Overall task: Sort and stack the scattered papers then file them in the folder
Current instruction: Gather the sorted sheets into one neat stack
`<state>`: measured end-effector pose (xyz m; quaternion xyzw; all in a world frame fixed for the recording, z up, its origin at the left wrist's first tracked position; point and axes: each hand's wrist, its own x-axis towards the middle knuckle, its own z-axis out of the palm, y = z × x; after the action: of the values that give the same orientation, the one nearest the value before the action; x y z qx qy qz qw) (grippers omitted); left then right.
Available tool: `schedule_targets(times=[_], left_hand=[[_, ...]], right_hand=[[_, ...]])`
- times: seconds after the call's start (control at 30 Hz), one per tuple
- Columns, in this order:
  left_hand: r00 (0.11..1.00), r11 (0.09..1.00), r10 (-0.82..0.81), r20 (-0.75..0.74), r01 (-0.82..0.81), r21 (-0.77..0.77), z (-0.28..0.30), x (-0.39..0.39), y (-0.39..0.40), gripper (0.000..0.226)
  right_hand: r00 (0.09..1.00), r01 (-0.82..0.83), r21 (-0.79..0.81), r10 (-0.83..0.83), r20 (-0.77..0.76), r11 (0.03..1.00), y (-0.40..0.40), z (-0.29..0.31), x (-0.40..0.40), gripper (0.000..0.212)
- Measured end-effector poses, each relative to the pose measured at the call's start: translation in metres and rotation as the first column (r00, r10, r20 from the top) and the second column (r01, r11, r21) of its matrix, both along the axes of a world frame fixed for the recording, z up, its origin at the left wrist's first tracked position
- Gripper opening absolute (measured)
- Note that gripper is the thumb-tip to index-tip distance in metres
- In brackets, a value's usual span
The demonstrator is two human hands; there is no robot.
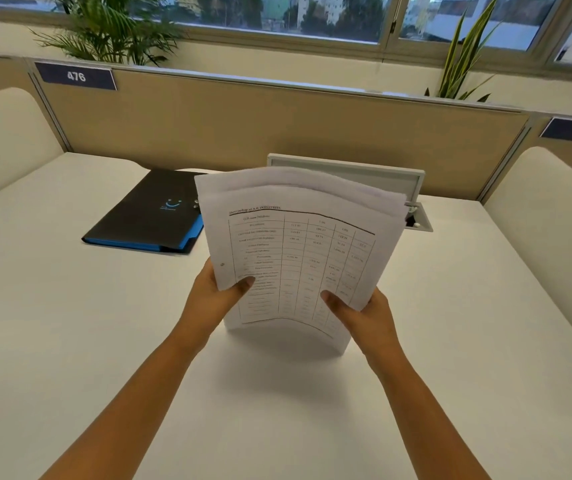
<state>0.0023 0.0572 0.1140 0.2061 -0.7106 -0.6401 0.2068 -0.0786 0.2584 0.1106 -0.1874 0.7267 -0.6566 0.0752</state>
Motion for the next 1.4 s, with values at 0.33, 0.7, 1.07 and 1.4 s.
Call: schedule_targets(times=[0.33,0.7,1.07,1.4], left_hand=[[1.000,1.000,0.012,-0.029,-0.012,0.017,0.000,0.008,0.005,0.048],[0.853,0.930,0.344,-0.391,-0.366,0.021,0.079,0.003,0.018,0.026],[0.838,0.888,0.441,-0.322,-0.459,0.022,0.084,-0.007,0.019,0.027],[0.845,0.896,0.434,-0.312,-0.440,0.056,0.085,-0.006,0.015,0.023]], right_hand=[[0.999,0.033,0.107,-0.032,-0.010,0.994,0.001,-0.002,0.003,0.041],[0.950,0.236,-0.153,-0.261,-0.170,0.960,-0.010,0.077,0.021,0.044],[0.942,0.291,-0.198,-0.316,-0.109,0.936,-0.021,0.089,0.025,0.021],[0.941,0.280,-0.214,-0.312,-0.131,0.936,-0.020,0.093,0.024,0.026]])
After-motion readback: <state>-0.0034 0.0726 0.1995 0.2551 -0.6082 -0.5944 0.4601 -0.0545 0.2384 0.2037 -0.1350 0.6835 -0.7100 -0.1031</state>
